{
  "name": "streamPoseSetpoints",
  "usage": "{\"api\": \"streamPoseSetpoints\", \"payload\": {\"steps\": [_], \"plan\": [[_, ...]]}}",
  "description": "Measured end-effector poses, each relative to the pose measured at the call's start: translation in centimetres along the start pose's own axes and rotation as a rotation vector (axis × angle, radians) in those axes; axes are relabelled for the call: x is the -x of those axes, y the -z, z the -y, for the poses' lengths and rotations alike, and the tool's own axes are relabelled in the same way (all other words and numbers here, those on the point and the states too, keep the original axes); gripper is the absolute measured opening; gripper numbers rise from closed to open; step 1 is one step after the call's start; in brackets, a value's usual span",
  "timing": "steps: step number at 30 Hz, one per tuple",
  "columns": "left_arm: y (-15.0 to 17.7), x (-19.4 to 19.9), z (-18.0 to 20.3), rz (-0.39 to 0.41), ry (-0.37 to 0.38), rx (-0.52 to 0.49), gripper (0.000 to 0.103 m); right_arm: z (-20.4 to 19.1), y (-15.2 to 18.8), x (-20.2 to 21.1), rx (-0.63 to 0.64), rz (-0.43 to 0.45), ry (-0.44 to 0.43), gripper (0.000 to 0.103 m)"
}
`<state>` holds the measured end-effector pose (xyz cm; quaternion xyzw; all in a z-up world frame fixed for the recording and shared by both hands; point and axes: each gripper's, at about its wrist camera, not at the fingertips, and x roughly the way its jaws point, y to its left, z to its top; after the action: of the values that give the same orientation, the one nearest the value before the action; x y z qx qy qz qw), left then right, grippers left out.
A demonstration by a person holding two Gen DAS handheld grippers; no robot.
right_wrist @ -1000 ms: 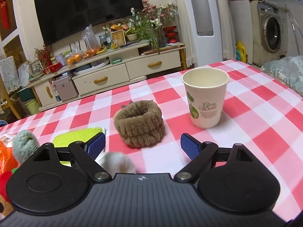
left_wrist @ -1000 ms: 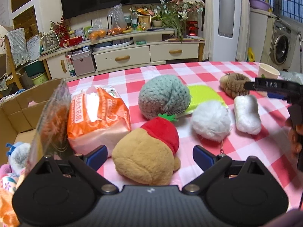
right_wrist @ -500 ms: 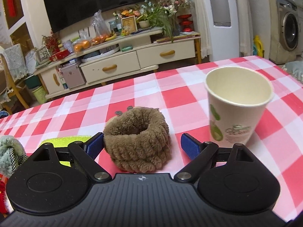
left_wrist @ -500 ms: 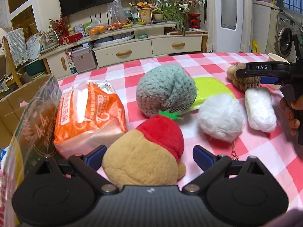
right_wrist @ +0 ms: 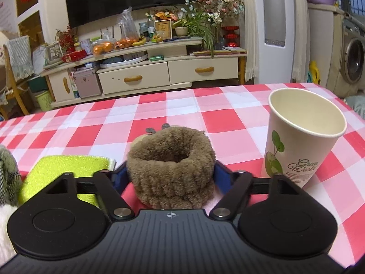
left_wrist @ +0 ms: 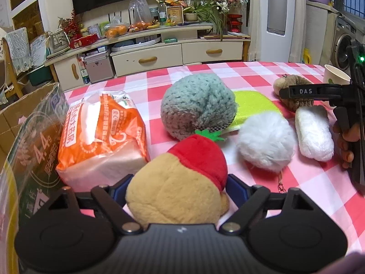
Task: Organize soft objects
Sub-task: 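Grasp the tan plush bear with left tool while right tool grasps brown fuzzy scrunchie, then lift and carry the bear and scrunchie over the cardboard box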
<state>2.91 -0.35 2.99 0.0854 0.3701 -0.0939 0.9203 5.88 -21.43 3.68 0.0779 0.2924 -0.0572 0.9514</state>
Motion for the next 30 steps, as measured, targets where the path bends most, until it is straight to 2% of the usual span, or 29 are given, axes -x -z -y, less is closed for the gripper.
{"api": "streamPoseSetpoints", "payload": {"steps": [1, 4, 7, 15, 30], "plan": [[0.0, 0.0, 0.0, 0.001, 0.001, -0.001, 0.084, -0.1, 0.1, 0.1, 0.010, 0.004, -0.001, 0.071], [0.1, 0.0, 0.1, 0.003, 0.006, -0.005, 0.082, -0.3, 0.2, 0.4, 0.030, 0.016, -0.003, 0.056], [0.2, 0.2, 0.4, 0.006, 0.023, -0.015, 0.081, -0.3, 0.4, 0.8, 0.041, 0.029, -0.005, 0.047], [0.8, 0.9, 1.3, 0.013, 0.048, -0.034, 0.080, 0.0, 1.1, 2.2, 0.018, 0.049, -0.002, 0.042], [1.7, 2.1, 1.8, -0.003, 0.107, -0.007, 0.080, 1.4, 2.8, 5.5, -0.105, 0.074, 0.040, 0.041]]}}
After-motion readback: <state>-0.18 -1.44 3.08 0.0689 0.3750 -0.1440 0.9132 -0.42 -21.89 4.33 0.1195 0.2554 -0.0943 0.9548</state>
